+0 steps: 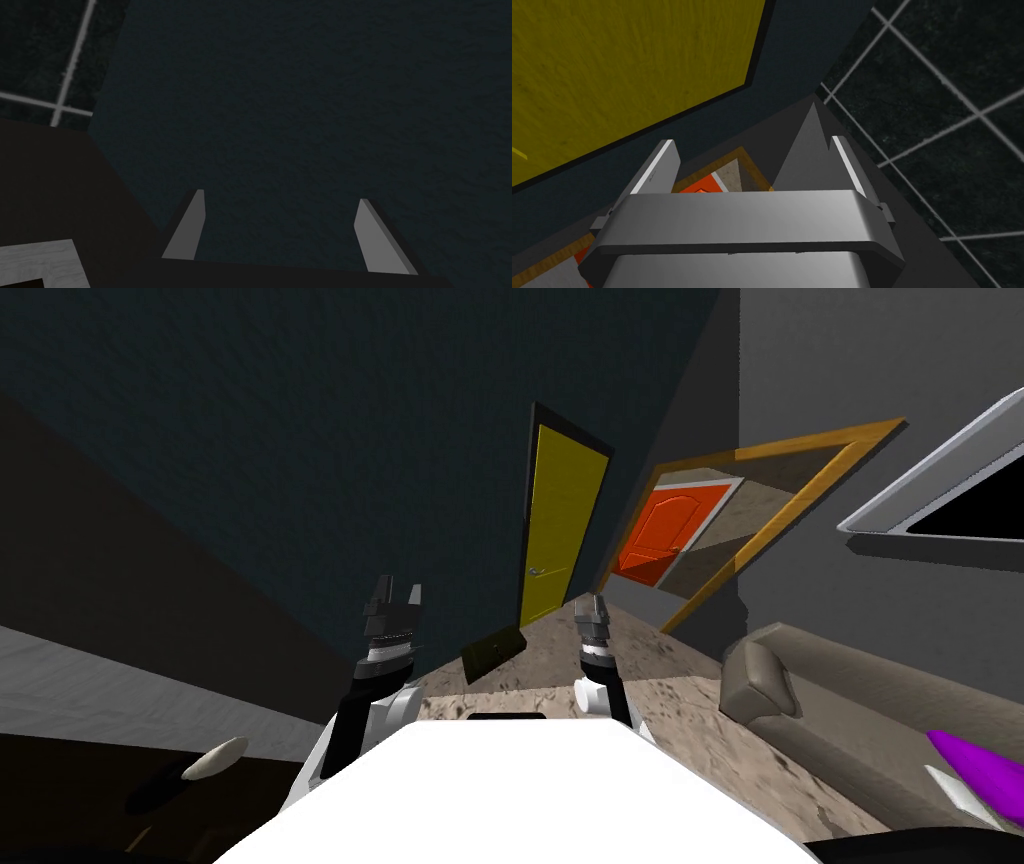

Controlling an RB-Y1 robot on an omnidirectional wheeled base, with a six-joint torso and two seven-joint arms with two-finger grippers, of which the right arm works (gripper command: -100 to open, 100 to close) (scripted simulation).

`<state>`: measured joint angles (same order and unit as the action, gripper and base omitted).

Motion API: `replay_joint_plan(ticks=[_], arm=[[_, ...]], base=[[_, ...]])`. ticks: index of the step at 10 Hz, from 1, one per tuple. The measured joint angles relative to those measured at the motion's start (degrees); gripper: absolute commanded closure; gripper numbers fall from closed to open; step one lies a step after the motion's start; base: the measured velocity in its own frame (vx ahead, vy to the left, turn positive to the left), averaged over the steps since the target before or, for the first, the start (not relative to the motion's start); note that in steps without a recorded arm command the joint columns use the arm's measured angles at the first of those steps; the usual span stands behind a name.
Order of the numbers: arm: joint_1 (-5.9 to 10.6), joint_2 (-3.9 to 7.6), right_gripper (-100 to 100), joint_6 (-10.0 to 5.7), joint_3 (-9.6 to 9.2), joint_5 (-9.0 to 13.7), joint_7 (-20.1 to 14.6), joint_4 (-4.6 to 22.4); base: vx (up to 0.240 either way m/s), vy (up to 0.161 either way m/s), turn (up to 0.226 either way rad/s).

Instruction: Pull the door open

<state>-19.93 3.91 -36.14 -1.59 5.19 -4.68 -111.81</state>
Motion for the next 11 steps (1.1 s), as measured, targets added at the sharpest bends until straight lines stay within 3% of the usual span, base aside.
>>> replay_joint_plan(ticks=[11], arm=[[8.07, 3.44, -100, -0.59, 2.03, 2.21, 1.6, 17.91]], base=[[0.068, -0.105, 0.171]])
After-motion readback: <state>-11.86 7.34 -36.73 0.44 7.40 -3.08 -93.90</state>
